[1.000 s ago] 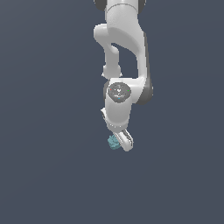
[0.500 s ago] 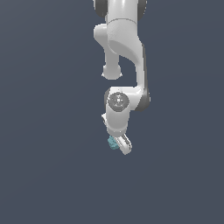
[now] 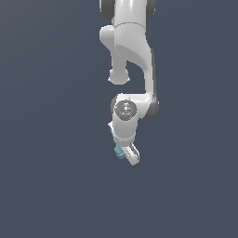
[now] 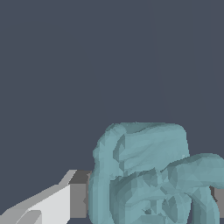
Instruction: Pick up the object and move it to a goal position.
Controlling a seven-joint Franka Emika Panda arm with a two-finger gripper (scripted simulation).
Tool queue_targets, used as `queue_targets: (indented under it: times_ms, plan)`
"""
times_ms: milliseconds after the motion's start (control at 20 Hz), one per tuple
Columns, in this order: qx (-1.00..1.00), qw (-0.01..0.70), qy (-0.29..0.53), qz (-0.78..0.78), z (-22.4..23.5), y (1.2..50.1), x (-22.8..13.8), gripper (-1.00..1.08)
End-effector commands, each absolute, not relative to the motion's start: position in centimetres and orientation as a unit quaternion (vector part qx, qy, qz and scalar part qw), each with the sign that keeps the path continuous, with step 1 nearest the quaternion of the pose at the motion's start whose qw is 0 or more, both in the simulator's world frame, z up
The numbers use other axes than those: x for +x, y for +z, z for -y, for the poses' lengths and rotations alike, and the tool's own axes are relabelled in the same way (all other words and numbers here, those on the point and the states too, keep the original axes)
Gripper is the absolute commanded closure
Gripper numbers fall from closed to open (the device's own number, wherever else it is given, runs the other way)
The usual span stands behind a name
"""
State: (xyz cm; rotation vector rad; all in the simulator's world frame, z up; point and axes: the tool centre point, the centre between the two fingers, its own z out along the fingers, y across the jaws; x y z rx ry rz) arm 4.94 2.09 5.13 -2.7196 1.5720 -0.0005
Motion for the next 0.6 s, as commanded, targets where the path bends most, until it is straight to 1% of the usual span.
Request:
queue_targets:
  times_ms: [0, 300, 550]
  plan:
    - [-0.866, 0.0, 0.0, -0.501, -2.1, 5.1, 4.9, 1.08]
    - [-0.866, 0.0, 0.0, -0.5, -2.1, 5.2, 4.9, 1.08]
    - [-0.866, 0.0, 0.0, -0.5, -1.9, 6.6, 4.8, 1.08]
